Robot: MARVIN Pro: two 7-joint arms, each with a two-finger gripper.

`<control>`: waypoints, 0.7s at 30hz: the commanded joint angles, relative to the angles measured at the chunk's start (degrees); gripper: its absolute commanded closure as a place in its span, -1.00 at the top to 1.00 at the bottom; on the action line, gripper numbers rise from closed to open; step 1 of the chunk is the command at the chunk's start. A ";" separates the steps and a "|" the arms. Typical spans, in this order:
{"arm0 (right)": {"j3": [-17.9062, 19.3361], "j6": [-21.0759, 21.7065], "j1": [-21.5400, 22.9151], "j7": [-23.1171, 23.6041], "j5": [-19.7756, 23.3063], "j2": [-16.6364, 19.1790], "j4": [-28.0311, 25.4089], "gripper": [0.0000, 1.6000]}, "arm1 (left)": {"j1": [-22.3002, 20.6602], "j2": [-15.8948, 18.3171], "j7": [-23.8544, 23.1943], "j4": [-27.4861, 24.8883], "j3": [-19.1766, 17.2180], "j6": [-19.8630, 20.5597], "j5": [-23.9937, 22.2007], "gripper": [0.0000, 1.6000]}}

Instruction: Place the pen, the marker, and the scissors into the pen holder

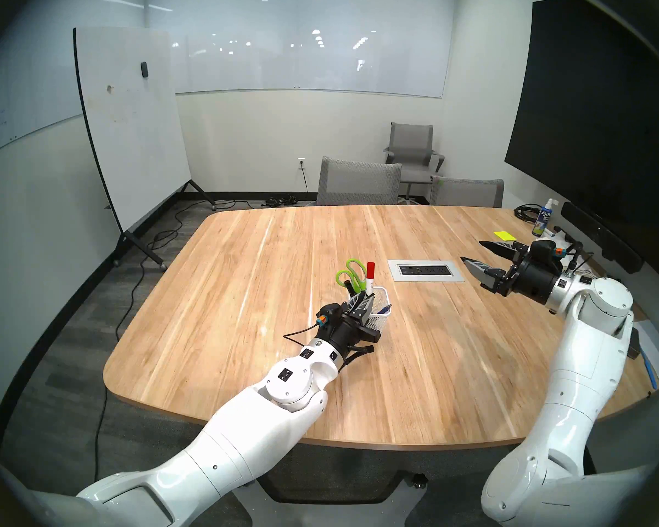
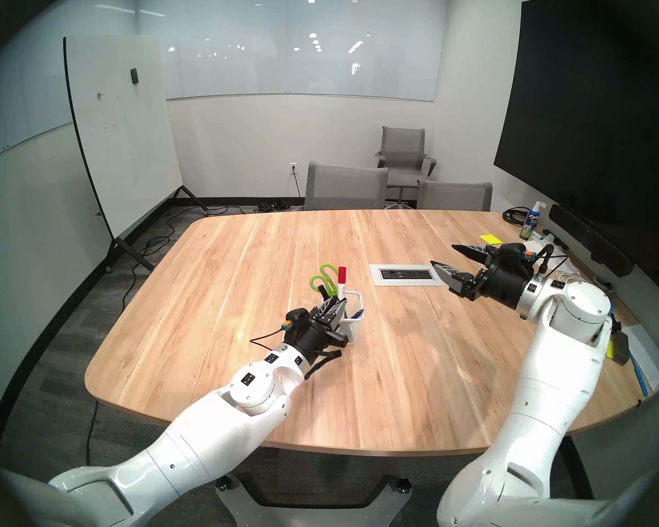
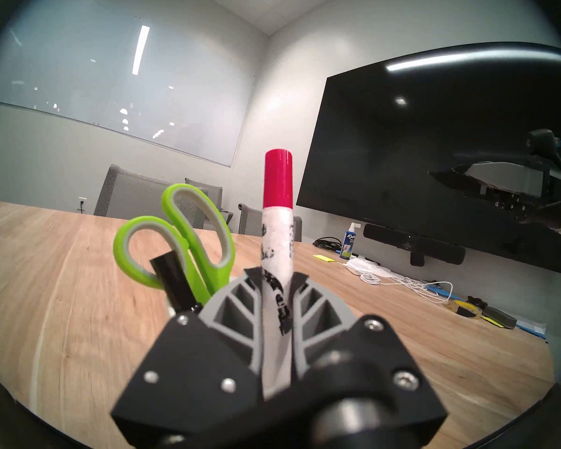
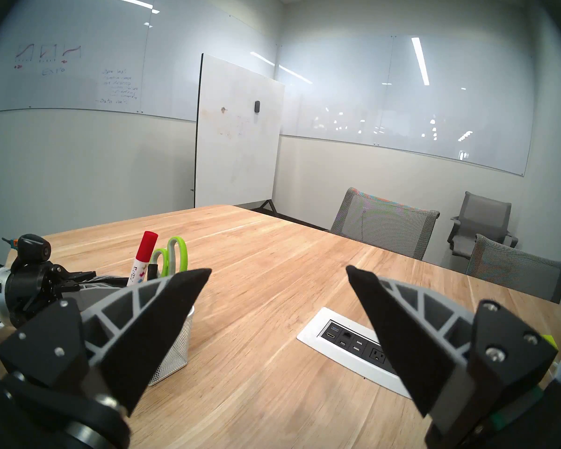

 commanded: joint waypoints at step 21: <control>-0.15 0.09 0.82 0.04 0.37 -0.03 -0.70 1.00 | -0.63 -0.22 -1.63 -0.49 0.71 3.60 -3.81 -1.00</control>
